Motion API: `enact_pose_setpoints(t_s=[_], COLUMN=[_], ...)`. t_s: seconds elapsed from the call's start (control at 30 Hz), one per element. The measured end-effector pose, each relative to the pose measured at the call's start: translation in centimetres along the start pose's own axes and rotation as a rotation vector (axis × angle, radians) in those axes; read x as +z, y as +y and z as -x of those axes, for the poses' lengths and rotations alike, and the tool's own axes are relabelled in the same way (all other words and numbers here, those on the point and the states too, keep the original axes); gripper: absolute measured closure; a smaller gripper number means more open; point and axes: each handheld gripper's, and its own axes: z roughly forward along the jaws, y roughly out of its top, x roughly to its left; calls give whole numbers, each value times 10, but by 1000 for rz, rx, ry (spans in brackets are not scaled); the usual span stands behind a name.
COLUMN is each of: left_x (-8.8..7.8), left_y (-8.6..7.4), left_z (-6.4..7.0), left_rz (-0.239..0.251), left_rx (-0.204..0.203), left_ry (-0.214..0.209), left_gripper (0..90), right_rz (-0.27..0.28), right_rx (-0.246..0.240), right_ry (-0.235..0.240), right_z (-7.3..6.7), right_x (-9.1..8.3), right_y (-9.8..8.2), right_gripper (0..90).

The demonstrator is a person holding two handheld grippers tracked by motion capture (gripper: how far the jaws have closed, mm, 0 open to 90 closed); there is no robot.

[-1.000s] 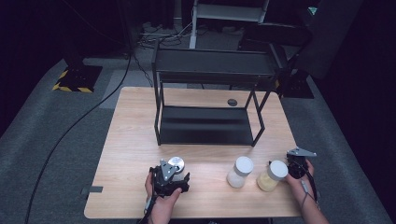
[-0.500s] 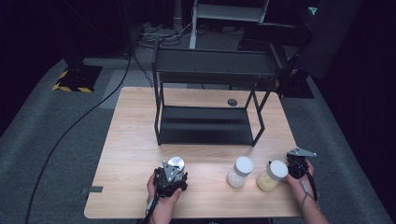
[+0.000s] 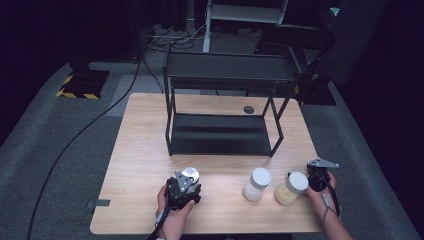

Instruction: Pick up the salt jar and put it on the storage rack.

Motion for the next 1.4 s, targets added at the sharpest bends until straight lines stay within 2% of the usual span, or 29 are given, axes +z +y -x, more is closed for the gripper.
enact_pose_setpoints(t_s=[0.43,0.7,1.0,1.2,1.4], left_x=[-6,-5,-2,1,6], left_y=[22,41,69,89,105], left_z=[-12,-20,-31,-39,-45], left_rz=[32,39,58,84,90], left_rx=[2,6,13,37,41], left_ry=[-10,-32,-51,-60,-65], left_gripper=[305,305,305,305,305], right_rz=[0,0,0,0,0], right_rx=[0,-1,-2,-1,-1], right_ry=[0,1,3,2,3], right_z=[0,0,1,0,0], right_x=[0,0,1,1,1], right_y=[0,0,1,1,1], right_gripper=[46,46,45,46,45])
